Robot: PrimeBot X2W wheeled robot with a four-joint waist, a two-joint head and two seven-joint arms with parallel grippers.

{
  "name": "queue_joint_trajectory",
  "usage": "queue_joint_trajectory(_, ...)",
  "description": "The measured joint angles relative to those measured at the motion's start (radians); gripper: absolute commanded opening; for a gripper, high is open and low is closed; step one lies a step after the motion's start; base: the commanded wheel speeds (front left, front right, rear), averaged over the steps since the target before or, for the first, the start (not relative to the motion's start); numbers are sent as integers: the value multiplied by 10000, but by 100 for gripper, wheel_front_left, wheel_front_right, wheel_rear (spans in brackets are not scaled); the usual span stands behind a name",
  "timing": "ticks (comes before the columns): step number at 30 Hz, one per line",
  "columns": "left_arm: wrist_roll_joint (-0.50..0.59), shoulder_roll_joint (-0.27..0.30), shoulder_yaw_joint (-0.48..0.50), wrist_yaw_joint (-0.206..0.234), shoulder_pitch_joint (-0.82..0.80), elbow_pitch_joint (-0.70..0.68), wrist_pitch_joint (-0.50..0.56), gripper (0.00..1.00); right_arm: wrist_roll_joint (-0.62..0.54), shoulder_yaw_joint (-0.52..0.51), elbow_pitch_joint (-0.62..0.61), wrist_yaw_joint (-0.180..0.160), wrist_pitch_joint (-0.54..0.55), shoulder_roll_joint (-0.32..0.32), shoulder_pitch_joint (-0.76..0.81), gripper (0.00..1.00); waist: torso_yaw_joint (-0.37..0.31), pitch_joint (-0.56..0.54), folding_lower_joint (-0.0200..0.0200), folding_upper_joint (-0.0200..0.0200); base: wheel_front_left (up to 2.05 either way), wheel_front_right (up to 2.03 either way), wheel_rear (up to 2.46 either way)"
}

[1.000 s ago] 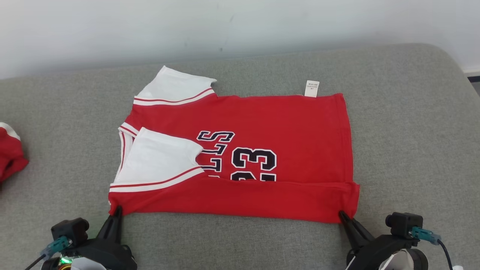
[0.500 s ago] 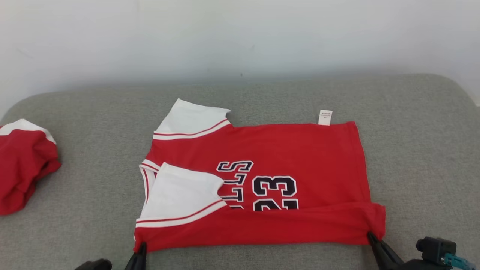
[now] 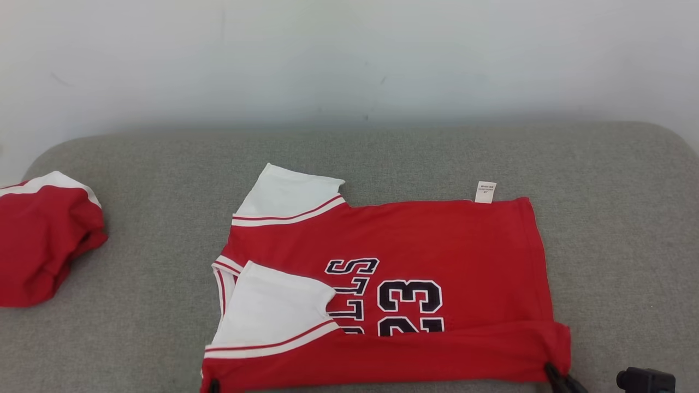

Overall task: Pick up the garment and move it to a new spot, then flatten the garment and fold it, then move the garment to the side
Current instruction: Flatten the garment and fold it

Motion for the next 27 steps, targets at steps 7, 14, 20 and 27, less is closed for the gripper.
queue_joint_trajectory(7, 794, -42, 920, 100, 41, -1005, 0, 100, -510, -485, -577, 0, -387, 224, -53, 100, -24, -72, 0, 0, 0, 0, 0)
queue_joint_trajectory(14, 2270, -155, 2148, 52, 136, -2341, -2, 100, -1290, -834, -1304, 0, -1279, 479, -371, 100, -120, -152, 0, 0, 0, 0, 0)
queue_joint_trajectory(20, 3235, -272, 2907, -12, 113, -3122, -2, 100, -2194, -1022, -1806, 0, -1866, 800, -593, 100, -215, -235, 1, 1, 0, 0, 0)
queue_joint_trajectory(27, 4017, -439, 3308, 15, 118, -3540, -2, 100, -3003, -1243, -2128, 0, -2130, 1189, -598, 100, -304, -307, 1, 0, 0, 0, 0)
